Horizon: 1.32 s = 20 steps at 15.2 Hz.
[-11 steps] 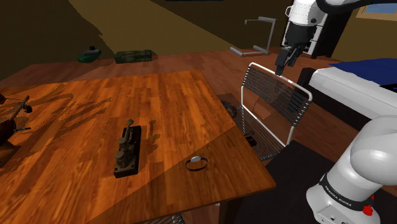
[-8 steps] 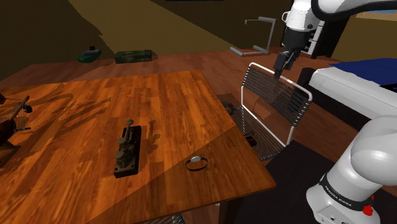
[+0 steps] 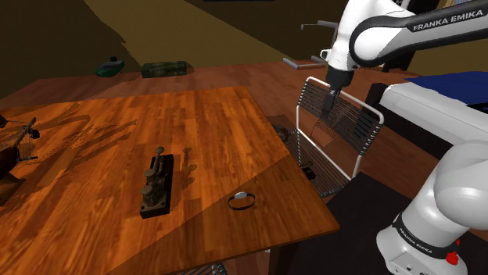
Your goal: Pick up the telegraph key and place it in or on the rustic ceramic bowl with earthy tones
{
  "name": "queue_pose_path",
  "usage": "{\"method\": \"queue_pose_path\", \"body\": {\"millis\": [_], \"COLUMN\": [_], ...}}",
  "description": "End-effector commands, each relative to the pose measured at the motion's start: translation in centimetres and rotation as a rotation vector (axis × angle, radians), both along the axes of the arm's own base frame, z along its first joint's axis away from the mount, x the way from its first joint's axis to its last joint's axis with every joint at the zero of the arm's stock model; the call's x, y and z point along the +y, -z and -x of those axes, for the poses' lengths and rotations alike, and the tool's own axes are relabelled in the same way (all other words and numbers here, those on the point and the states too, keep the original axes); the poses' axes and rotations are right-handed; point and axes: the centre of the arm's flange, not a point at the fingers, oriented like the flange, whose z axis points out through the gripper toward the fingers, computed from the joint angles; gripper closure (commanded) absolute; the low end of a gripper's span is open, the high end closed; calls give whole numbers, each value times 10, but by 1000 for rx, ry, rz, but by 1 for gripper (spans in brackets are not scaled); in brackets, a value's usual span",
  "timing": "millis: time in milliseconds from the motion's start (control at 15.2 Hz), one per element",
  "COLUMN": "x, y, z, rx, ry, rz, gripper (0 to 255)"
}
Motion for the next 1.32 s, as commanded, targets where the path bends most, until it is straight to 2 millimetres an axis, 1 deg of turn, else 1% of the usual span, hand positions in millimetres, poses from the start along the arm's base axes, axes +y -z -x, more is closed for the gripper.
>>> {"method": "queue_pose_path", "body": {"millis": [0, 594, 1254], "x": [1, 12, 41], "y": [26, 136, 261], "z": [-9, -52, -87], "rx": [9, 56, 108], "ry": [-69, -363, -689], "rz": [-4, -24, -45], "gripper": [0, 0, 0]}}
